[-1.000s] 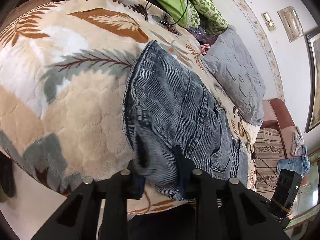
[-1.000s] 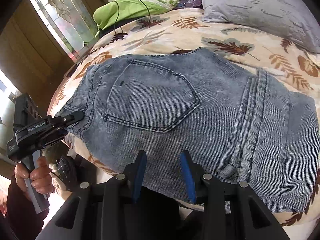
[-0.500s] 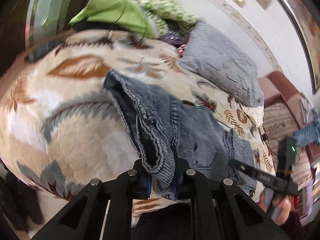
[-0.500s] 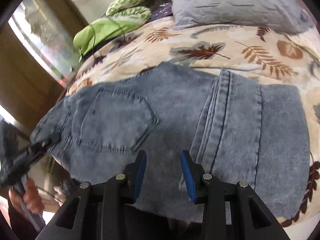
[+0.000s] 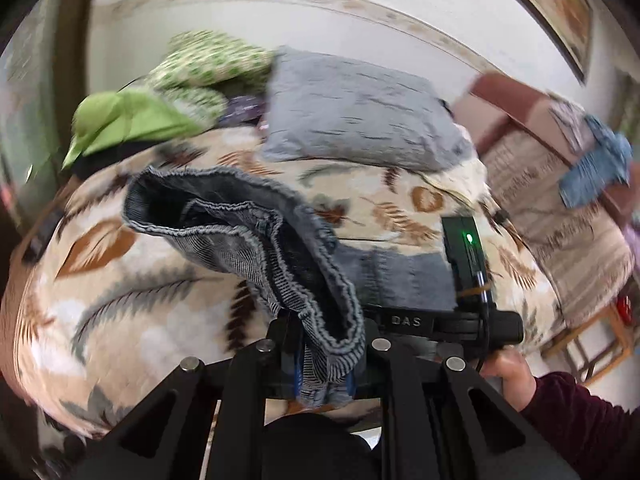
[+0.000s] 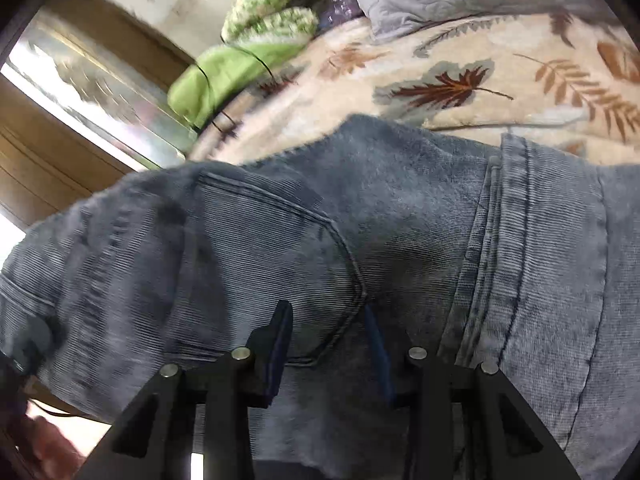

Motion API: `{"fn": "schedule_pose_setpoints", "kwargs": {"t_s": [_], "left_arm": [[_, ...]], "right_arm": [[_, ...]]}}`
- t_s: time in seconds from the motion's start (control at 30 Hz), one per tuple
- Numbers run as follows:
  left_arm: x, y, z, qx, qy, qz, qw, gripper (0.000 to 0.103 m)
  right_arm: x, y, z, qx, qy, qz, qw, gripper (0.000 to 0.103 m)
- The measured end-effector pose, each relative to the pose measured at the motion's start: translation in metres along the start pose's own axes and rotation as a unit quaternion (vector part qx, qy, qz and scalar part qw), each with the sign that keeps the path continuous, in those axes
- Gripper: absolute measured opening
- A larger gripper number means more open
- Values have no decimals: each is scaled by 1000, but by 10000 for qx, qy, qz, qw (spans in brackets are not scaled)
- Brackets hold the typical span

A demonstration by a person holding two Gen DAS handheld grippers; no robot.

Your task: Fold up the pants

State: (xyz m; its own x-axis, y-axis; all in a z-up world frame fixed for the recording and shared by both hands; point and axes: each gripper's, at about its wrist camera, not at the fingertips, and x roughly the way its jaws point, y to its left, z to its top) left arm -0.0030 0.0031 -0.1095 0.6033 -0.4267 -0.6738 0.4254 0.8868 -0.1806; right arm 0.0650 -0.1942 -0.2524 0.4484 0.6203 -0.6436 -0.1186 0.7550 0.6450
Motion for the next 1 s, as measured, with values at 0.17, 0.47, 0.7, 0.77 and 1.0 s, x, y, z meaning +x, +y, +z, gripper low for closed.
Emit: {"fn": "schedule_pose_setpoints", "kwargs": {"t_s": [0.17, 0.47, 0.7, 0.77, 1.0], "left_arm": [[22, -70, 14, 730, 137, -255, 9969, 15], [105, -160, 19, 1245, 815, -1014, 9837, 17], [148, -190, -3, 1191, 1654, -1314, 9702, 31], [133, -185, -4, 1305, 1468, -1240, 9727, 42], [100, -125, 6, 1088, 837, -461, 9895, 61]], "right_arm": [[-29, -1, 2, -36, -264, 890, 9957, 40], [-97, -117, -11, 1131, -960, 1020, 9837, 40], [-151, -204, -43, 2172, -1353, 546, 9652, 39], [-168, -211, -51, 2157, -1509, 286, 9643, 41], [-210, -203, -44, 2055, -2023, 153, 9574, 41]]}}
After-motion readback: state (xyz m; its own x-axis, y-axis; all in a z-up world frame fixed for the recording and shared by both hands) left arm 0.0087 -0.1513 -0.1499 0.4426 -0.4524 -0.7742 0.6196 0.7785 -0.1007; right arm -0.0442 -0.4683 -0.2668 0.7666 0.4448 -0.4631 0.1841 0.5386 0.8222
